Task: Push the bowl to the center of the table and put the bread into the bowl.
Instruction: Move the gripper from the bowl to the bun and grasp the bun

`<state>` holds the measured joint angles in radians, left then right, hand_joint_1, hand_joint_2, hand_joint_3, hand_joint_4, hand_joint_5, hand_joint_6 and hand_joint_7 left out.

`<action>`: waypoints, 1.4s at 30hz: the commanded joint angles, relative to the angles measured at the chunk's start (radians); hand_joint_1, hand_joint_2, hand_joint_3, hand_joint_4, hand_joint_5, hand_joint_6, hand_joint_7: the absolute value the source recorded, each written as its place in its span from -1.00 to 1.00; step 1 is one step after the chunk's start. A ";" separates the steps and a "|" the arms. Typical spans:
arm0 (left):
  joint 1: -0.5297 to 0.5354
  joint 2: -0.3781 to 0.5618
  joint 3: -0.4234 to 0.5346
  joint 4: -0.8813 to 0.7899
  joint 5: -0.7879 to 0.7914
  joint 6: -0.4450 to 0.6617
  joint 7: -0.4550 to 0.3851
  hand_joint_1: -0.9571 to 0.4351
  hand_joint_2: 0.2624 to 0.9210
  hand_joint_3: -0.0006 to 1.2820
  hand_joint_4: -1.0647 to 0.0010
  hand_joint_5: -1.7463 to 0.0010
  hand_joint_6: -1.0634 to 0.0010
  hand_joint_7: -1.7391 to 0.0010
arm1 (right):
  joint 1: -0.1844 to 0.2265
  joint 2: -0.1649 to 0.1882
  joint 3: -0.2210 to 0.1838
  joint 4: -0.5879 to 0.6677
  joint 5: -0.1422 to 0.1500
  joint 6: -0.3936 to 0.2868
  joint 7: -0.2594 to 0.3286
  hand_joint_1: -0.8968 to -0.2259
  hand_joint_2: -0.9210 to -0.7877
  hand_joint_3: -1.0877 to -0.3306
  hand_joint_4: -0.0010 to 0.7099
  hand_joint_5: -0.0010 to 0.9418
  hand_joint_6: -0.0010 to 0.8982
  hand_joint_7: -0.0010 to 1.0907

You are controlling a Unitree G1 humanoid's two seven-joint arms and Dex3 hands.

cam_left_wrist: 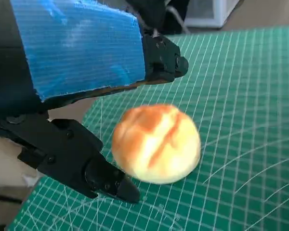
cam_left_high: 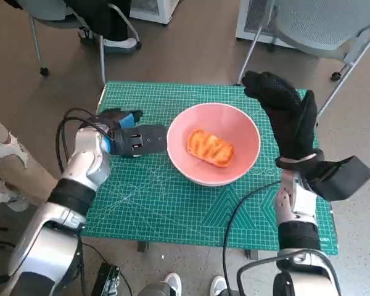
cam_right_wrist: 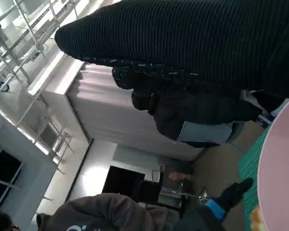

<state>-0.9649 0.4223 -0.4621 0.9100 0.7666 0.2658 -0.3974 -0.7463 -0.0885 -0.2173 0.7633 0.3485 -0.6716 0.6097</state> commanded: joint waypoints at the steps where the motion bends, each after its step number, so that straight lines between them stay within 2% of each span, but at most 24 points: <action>1: -0.057 -0.023 -0.016 0.085 -0.009 -0.022 0.016 -0.15 0.28 -1.00 1.00 1.00 0.73 1.00 | 0.033 -0.008 -0.002 0.006 0.001 0.018 0.002 -0.36 -1.00 -0.28 -0.45 -0.99 -0.79 -0.19; 13: -0.119 -0.074 -0.039 0.262 -0.017 -0.055 0.035 -0.16 0.28 -1.00 1.00 1.00 0.75 1.00 | 0.047 -0.015 0.000 -0.011 0.000 0.022 0.004 -0.36 -1.00 -0.27 -0.45 -0.99 -0.79 -0.19; 23: -0.139 -0.101 -0.041 0.315 -0.038 -0.068 0.046 -0.15 0.28 -1.00 1.00 1.00 0.76 1.00 | 0.055 -0.023 0.002 -0.025 -0.001 0.025 0.004 -0.35 -1.00 -0.27 -0.45 -1.00 -0.78 -0.18; 31: -0.140 -0.109 -0.037 0.361 -0.049 -0.087 0.084 -0.07 0.29 -0.99 1.00 1.00 0.75 1.00 | 0.063 -0.028 0.004 -0.037 0.001 0.030 0.007 -0.35 -1.00 -0.27 -0.47 -1.00 -0.79 -0.18; 32: -0.141 -0.110 -0.037 0.366 -0.051 -0.088 0.090 -0.02 0.31 -0.99 0.98 1.00 0.74 0.99 | 0.064 -0.029 0.004 -0.038 0.001 0.030 0.007 -0.35 -1.00 -0.27 -0.47 -1.00 -0.79 -0.18; 35: -0.136 -0.113 -0.026 0.373 -0.063 -0.089 0.132 0.13 0.38 -0.98 0.59 0.94 0.66 0.98 | 0.066 -0.031 0.004 -0.043 0.003 0.034 0.010 -0.36 -1.00 -0.27 -0.48 -1.00 -0.79 -0.18; 36: -0.133 -0.115 -0.022 0.374 -0.067 -0.090 0.148 0.19 0.41 -0.97 0.46 0.59 0.62 0.98 | 0.067 -0.031 0.004 -0.044 0.004 0.035 0.011 -0.36 -1.00 -0.27 -0.48 -1.00 -0.79 -0.18; 37: -0.127 -0.116 -0.021 0.373 -0.069 -0.089 0.173 0.28 0.45 -0.96 0.33 0.02 0.55 0.98 | 0.067 -0.031 0.004 -0.045 0.004 0.036 0.012 -0.36 -1.00 -0.27 -0.48 -1.00 -0.79 -0.18; 38: -0.124 -0.118 -0.021 0.374 -0.071 -0.089 0.190 0.37 0.50 -0.95 0.11 -0.35 0.43 0.96 | 0.068 -0.031 0.004 -0.046 0.005 0.037 0.012 -0.36 -1.00 -0.28 -0.48 -1.00 -0.79 -0.18; 39: -0.116 -0.118 -0.025 0.373 -0.069 -0.091 0.218 0.40 0.51 -0.94 0.03 -0.48 0.39 0.95 | 0.069 -0.031 0.004 -0.049 0.005 0.038 0.012 -0.36 -1.00 -0.28 -0.48 -1.00 -0.79 -0.18; 41: -0.100 -0.119 -0.036 0.373 -0.061 -0.098 0.276 0.47 0.61 -0.92 -0.18 -0.79 0.12 0.89 | 0.071 -0.031 0.004 -0.053 0.004 0.040 0.012 -0.36 -1.00 -0.28 -0.48 -1.00 -0.79 -0.17; 42: -0.092 -0.119 -0.042 0.374 -0.056 -0.103 0.303 0.56 0.58 -0.80 -0.18 -0.74 0.02 0.84 | 0.071 -0.031 0.004 -0.054 0.004 0.041 0.011 -0.36 -1.00 -0.28 -0.48 -1.00 -0.79 -0.17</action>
<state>-1.0855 0.3087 -0.4935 1.2751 0.7035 0.1750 -0.1622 -0.7042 -0.1135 -0.2158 0.7122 0.3500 -0.6474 0.6149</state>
